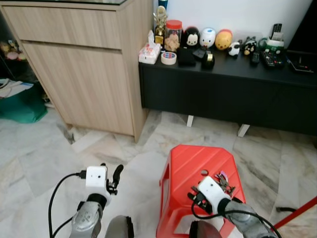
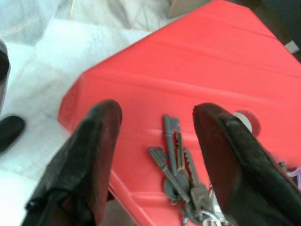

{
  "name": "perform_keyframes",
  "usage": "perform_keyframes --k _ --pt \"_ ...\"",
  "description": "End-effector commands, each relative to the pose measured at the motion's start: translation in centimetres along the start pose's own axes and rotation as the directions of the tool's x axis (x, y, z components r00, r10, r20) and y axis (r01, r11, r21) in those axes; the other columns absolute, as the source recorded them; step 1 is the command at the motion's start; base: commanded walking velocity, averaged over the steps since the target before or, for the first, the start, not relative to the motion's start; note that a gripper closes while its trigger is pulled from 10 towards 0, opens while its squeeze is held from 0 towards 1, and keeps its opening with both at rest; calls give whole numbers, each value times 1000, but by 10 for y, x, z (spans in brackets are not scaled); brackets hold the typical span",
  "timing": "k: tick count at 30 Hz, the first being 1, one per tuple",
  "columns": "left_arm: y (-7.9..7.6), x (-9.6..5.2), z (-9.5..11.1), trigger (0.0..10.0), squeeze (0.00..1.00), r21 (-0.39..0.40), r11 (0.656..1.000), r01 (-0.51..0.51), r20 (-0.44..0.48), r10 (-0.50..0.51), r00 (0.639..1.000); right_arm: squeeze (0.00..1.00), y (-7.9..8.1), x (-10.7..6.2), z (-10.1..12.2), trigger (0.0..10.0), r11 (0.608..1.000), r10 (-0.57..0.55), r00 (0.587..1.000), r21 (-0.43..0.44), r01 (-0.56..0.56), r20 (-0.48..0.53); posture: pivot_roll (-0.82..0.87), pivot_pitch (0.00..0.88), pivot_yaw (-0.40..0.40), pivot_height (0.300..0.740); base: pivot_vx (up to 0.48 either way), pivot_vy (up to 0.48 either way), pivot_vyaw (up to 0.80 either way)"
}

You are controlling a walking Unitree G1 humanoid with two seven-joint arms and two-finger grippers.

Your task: Hang keys on a hook

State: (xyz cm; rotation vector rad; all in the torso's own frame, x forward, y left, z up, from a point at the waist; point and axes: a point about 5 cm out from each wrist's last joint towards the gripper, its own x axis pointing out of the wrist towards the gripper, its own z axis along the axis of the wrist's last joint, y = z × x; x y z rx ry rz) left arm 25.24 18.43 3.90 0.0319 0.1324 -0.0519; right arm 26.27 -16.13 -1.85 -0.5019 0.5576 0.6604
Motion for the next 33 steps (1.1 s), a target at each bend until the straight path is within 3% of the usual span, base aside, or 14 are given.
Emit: perform_keyframes --k 1,12,20,24,33 --pt "-1 2 -1 10000 0 12 1000 7 -4 -7 1000 0 -2 1 -1 10000 1000 -10 999 -9 10 -31 46 41 -34 615 0 0 0" --pt "2 1 1 10000 0 18 1000 -4 -1 4 1000 0 -4 13 10 10000 996 -56 995 58 60 -83 68 65 -30 615 0 0 0" --pt "1 -2 -1 10000 0 30 1000 10 -13 -10 1000 0 -1 11 -6 10000 993 -59 978 88 78 -200 70 83 -19 615 0 0 0" --pt "1 -4 -2 10000 0 31 999 14 -17 -14 1000 0 -9 7 -11 10000 987 -94 970 110 121 -224 72 86 -13 615 0 0 0" --pt "3 -4 -1 10000 0 39 999 17 -21 -16 1000 0 -13 5 -14 10000 989 -71 962 105 102 -264 76 84 -8 615 0 0 0"
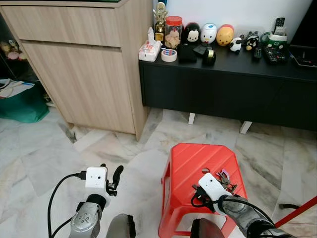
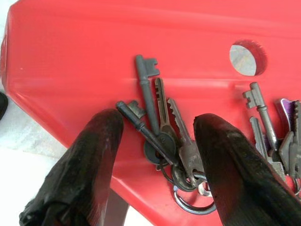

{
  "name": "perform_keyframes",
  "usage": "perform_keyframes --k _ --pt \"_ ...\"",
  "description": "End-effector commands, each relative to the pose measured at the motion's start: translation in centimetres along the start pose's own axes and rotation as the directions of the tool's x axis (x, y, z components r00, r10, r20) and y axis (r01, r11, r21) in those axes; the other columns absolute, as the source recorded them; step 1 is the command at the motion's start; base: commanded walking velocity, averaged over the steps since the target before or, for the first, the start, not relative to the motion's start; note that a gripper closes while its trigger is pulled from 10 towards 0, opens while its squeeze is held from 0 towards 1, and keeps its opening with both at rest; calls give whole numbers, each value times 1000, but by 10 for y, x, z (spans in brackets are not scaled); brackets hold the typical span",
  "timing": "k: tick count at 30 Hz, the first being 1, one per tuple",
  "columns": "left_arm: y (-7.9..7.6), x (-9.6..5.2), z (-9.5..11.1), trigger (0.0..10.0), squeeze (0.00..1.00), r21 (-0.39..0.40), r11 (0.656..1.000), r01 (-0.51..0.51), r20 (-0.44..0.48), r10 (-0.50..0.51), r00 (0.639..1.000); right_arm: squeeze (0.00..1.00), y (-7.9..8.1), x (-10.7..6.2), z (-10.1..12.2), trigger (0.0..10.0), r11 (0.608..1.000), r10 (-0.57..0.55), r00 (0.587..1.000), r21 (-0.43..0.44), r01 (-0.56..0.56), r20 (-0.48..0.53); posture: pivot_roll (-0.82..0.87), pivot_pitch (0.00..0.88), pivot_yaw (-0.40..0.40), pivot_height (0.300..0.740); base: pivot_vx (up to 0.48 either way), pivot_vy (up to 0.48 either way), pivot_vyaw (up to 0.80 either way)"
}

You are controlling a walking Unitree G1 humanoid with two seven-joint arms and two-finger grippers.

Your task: Hang keys on a hook

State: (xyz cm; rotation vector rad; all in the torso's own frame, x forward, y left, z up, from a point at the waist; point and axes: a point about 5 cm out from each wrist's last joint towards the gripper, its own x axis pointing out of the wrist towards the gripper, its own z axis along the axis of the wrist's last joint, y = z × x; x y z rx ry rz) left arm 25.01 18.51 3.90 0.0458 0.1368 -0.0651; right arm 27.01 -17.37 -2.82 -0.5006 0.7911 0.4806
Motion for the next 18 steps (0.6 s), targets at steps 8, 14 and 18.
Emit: perform_keyframes --k 8,14,18 --pt "0 -3 -2 10000 0 28 1000 12 -20 -11 1000 0 9 2 3 10000 996 86 996 -26 -87 -27 85 82 -5 615 0 0 0" --pt "0 -4 -2 10000 0 29 1000 13 -24 -12 1000 0 22 4 1 0 985 160 985 -49 -164 -71 90 83 -5 615 0 0 0" --pt "0 -5 -3 10000 0 31 999 17 -26 -16 1000 0 22 4 -7 39 984 144 981 -82 -155 -133 95 86 -6 615 0 0 0"
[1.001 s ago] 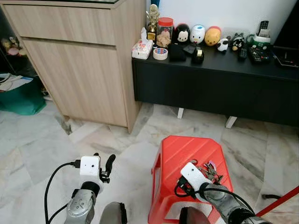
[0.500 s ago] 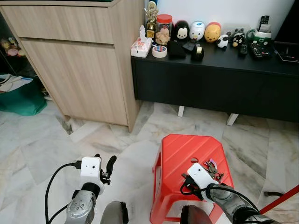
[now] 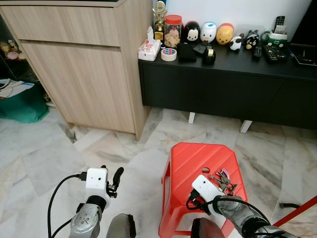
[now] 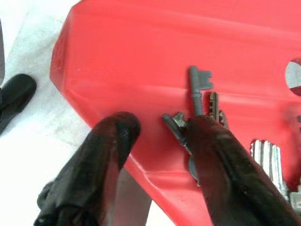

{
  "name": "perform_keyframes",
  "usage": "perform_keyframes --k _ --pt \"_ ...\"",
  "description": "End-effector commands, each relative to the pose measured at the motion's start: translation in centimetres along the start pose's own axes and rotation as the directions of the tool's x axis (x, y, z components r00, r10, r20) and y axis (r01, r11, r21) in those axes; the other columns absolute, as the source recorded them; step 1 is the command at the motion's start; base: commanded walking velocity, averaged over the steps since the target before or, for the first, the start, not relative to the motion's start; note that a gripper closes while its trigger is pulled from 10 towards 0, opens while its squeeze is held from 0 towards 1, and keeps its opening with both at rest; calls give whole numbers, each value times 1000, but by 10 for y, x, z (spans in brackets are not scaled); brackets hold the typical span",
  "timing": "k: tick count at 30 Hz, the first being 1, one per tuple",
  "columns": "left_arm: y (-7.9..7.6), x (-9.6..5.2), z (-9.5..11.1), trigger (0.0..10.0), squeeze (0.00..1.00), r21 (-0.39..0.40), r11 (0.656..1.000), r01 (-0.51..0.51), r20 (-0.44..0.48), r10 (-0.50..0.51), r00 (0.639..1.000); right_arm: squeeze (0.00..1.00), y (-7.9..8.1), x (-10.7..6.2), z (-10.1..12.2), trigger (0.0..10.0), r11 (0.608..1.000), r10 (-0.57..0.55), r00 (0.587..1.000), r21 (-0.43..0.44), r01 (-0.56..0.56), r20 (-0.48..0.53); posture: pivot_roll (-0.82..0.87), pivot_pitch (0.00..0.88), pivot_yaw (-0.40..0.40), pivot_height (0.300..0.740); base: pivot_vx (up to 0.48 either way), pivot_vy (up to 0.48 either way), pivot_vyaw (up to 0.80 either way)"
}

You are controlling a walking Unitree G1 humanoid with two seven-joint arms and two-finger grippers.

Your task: Hang keys on a hook

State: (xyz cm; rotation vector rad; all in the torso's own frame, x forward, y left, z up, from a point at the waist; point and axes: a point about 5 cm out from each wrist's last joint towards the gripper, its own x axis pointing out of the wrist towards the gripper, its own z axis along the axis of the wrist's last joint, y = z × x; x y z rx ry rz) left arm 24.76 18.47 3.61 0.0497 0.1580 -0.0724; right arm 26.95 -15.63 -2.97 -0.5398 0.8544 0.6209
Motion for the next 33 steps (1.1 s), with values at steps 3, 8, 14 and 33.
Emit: perform_keyframes --k 3,8,14,33 --pt "2 -4 -1 10000 0 29 1000 9 -9 -9 1000 0 8 1 -19 8471 1000 13 995 8 -13 -95 96 88 -6 615 0 0 0" --pt "2 -5 -2 10000 0 30 999 10 -14 -10 1000 0 -1 -2 -19 10000 998 -49 995 35 52 -91 94 89 -4 615 0 0 0" --pt "1 -4 -2 10000 0 32 999 13 -16 -13 1000 0 -8 -3 -9 10000 993 -73 996 86 76 -43 94 90 -2 615 0 0 0" --pt "2 -3 -1 10000 0 39 999 20 -17 -20 1000 0 -25 -8 3 10000 994 -75 997 83 77 -25 96 81 1 615 0 0 0"
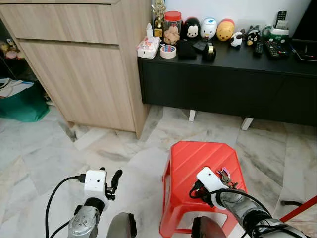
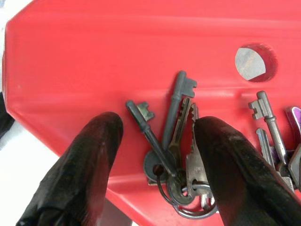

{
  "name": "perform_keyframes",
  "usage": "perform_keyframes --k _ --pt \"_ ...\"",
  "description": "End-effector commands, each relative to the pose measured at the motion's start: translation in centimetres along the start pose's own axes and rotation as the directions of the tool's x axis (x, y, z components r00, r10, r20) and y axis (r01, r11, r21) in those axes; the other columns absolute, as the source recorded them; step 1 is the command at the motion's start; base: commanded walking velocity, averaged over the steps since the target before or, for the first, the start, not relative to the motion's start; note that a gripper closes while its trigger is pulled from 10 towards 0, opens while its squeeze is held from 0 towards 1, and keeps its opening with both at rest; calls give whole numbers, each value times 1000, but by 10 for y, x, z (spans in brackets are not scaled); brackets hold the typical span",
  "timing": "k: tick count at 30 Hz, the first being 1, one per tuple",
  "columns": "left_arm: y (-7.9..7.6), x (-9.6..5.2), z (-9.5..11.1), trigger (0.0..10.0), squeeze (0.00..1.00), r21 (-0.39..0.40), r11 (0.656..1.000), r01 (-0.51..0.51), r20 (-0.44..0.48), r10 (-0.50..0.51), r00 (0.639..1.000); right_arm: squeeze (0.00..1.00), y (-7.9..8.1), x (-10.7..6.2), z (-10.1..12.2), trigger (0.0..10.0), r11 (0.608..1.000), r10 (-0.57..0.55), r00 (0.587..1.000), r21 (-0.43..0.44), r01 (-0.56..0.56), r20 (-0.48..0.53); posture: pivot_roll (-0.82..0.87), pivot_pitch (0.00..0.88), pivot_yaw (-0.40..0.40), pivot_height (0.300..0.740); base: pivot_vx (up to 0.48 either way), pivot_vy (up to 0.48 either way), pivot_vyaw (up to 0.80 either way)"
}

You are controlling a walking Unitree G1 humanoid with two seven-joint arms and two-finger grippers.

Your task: Hang keys on a hook

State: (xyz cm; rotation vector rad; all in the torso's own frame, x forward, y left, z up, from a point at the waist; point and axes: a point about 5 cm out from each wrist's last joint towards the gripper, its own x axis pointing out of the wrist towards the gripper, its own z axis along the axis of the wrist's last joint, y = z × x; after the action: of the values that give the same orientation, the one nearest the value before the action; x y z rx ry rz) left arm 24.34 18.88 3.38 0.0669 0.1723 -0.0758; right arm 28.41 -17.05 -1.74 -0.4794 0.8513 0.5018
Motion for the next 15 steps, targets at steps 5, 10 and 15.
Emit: perform_keyframes --k 5,10,15 --pt "-1 1 2 10000 0 20 1000 16 -4 -16 1000 0 -7 -2 -6 10000 999 -16 998 -46 13 -56 101 76 -3 615 0 0 0" --pt "-3 0 1 10000 0 20 1000 16 -7 -16 1000 0 -9 -3 -8 10000 999 -29 997 -28 28 -65 101 74 -4 615 0 0 0" --pt "-4 -1 1 10000 0 22 1000 20 -6 -20 1000 0 -5 -2 -9 10000 1000 -6 998 -17 5 -64 105 80 -6 615 0 0 0"
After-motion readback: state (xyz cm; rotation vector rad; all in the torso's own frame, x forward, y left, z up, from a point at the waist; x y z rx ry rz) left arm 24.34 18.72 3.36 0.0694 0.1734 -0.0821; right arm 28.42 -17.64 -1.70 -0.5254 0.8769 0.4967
